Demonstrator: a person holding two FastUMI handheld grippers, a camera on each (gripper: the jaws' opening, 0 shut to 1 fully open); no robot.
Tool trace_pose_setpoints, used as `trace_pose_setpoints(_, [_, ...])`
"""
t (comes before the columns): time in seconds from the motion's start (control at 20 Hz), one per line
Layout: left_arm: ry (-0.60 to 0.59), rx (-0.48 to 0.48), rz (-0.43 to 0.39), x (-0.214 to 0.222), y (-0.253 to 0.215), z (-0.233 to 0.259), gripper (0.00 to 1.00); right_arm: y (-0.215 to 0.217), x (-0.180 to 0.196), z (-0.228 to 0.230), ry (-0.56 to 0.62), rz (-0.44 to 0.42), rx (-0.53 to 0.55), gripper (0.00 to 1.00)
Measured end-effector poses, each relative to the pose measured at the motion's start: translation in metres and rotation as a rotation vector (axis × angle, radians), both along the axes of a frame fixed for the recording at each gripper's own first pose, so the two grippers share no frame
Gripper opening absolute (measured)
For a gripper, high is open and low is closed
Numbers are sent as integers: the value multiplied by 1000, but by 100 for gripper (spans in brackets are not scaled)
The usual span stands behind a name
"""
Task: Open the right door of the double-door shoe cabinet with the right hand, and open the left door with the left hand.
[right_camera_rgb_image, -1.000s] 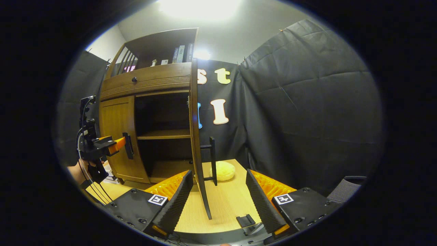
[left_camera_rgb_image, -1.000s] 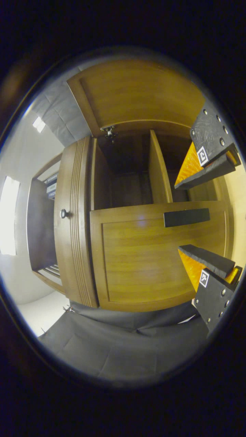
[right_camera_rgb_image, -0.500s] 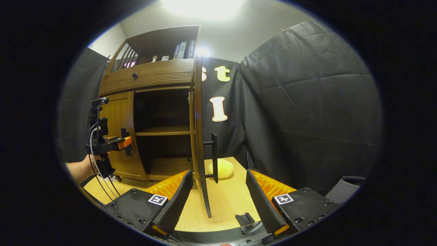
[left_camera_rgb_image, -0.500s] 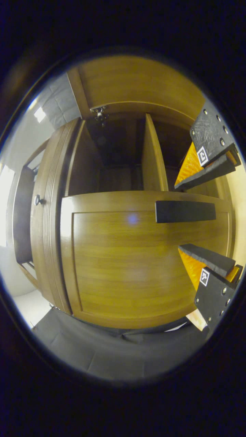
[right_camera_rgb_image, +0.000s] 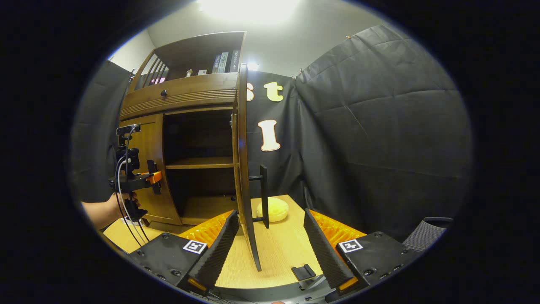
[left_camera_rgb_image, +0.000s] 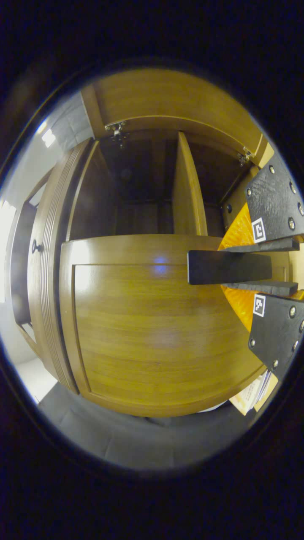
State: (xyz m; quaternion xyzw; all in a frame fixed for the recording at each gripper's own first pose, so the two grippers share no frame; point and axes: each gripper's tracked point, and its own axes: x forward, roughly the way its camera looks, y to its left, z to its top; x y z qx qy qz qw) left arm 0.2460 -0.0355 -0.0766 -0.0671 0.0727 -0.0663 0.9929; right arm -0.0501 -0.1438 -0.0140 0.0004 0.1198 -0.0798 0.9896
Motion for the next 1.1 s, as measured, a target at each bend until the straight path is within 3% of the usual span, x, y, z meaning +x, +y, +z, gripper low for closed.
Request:
trace_pose_setpoints(0.35, [38,-21,-12,-18,3,4,22,8,4,0,-4,46,3,98])
trace_pose_setpoints(0.4, [39,-23,-12,-25,5,4,22,10,5,-1,-2,57,6,93])
trace_pose_setpoints(0.5, [43,-23,-11,-37,9,5,22,15,7,-1,-6,77,6,98])
trace_pose_setpoints(0.6, [48,-28,-11,-48,14,6,22,22,9,-1,-12,99,6,93])
trace_pose_setpoints(0.65, [51,-32,-10,-53,15,7,22,24,10,-1,-14,108,5,98])
trace_pose_setpoints(0.8, [55,-34,-8,-70,23,10,22,33,14,-2,-17,131,11,98])
trace_pose_setpoints(0.85, [56,-33,-8,-75,25,11,22,35,16,-2,-18,137,15,93])
trace_pose_setpoints(0.9, [57,-32,-10,-81,28,11,22,38,17,-3,-19,143,19,98])
trace_pose_setpoints(1.1, [65,-34,-12,-100,38,12,22,51,20,-5,-24,170,28,98])
